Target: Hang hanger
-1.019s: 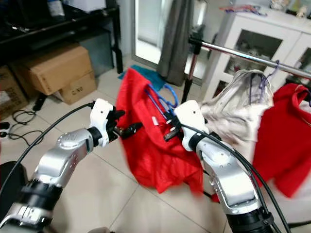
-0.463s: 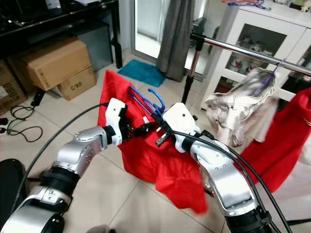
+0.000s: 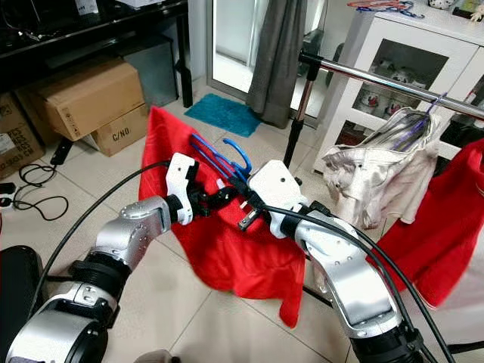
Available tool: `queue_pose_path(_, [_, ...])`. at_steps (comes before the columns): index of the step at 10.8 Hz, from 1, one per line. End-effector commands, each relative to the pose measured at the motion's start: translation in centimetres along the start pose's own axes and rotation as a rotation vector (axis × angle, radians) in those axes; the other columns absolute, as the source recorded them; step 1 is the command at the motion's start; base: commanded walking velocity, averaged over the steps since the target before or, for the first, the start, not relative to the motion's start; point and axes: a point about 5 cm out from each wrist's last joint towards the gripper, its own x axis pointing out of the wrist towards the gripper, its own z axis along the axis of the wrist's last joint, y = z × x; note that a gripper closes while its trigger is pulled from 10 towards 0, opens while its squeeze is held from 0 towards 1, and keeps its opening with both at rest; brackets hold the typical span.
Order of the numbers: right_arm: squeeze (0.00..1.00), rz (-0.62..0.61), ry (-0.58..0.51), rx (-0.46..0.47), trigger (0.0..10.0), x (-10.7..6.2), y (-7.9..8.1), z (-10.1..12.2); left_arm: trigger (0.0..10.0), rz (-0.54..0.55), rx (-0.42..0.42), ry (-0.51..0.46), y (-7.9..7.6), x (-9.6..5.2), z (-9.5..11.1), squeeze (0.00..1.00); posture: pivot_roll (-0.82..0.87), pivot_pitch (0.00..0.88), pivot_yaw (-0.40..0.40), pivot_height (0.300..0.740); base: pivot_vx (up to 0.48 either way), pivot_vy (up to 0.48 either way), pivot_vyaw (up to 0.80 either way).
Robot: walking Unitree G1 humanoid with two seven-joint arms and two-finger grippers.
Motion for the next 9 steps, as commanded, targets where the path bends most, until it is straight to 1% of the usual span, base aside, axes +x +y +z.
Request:
queue_pose_path(1, [0.00,-0.007,-0.051,-0.020,0.0,-0.17,-0.60,1.08,0.0,0.008,0.006,-0.013,-0.01,0.24,0.48,0.00,-0.01,0.000,-0.058,0.740,0.000,0.000,0.00])
queue_pose_path(5, [0.00,0.007,-0.039,-0.023,0.0,-0.10,-0.52,0.76,0.0,0.033,0.021,0.010,0.15,0.15,0.05,0.00,-0.01,0.000,-0.067,0.740,0.000,0.000,0.00])
queue_pose_path(7, [0.00,0.010,-0.025,-0.026,0.0,-0.14,-0.44,0.58,0.0,0.027,0.005,-0.003,-0.09,0.24,0.19,0.00,-0.01,0.000,-0.066,0.740,0.000,0.000,0.00])
queue_pose_path(9, [0.00,0.016,-0.011,-0.032,0.0,-0.15,-0.38,0.39,0.0,0.045,0.004,-0.008,0.04,0.21,0.39,0.00,-0.01,0.000,-0.069,0.740,0.000,0.000,0.00])
